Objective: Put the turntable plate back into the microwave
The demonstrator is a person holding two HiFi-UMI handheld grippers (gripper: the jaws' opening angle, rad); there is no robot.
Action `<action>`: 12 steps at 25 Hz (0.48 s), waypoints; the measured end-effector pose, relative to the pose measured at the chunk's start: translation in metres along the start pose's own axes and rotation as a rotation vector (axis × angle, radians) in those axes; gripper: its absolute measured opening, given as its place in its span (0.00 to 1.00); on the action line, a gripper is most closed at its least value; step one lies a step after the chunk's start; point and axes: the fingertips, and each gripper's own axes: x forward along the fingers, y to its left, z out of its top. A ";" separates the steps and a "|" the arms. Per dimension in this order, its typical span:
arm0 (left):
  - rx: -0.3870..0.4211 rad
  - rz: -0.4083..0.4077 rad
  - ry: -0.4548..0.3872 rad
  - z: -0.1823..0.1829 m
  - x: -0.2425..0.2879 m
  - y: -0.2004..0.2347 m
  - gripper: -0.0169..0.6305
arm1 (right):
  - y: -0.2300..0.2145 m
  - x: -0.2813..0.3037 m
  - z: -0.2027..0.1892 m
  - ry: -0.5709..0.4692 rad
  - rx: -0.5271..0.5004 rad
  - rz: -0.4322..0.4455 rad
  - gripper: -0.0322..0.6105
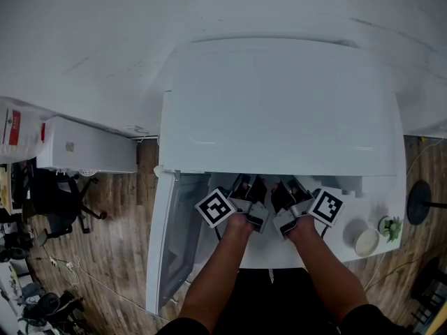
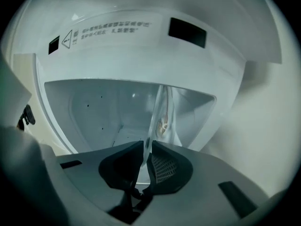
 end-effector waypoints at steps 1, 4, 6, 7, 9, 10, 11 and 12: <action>0.006 0.020 0.007 -0.002 -0.001 0.002 0.16 | -0.002 0.000 0.000 -0.008 0.023 -0.006 0.16; 0.072 0.100 0.033 -0.004 -0.010 0.013 0.18 | -0.005 0.000 0.000 -0.020 0.045 -0.021 0.14; 0.095 0.140 0.036 -0.006 -0.018 0.017 0.18 | -0.011 0.000 -0.002 -0.021 0.049 -0.047 0.14; 0.097 0.153 0.034 -0.008 -0.021 0.019 0.18 | -0.014 0.000 -0.002 -0.026 0.054 -0.062 0.13; 0.082 0.160 0.021 -0.011 -0.029 0.022 0.18 | -0.018 -0.001 0.000 -0.044 0.061 -0.073 0.13; 0.074 0.154 0.010 -0.011 -0.033 0.022 0.18 | -0.018 -0.001 0.001 -0.049 0.058 -0.070 0.13; 0.069 0.145 0.001 -0.011 -0.035 0.022 0.17 | -0.017 -0.001 0.001 -0.050 0.047 -0.069 0.13; 0.067 0.137 -0.006 -0.010 -0.037 0.021 0.16 | -0.017 0.000 0.001 -0.047 0.031 -0.069 0.13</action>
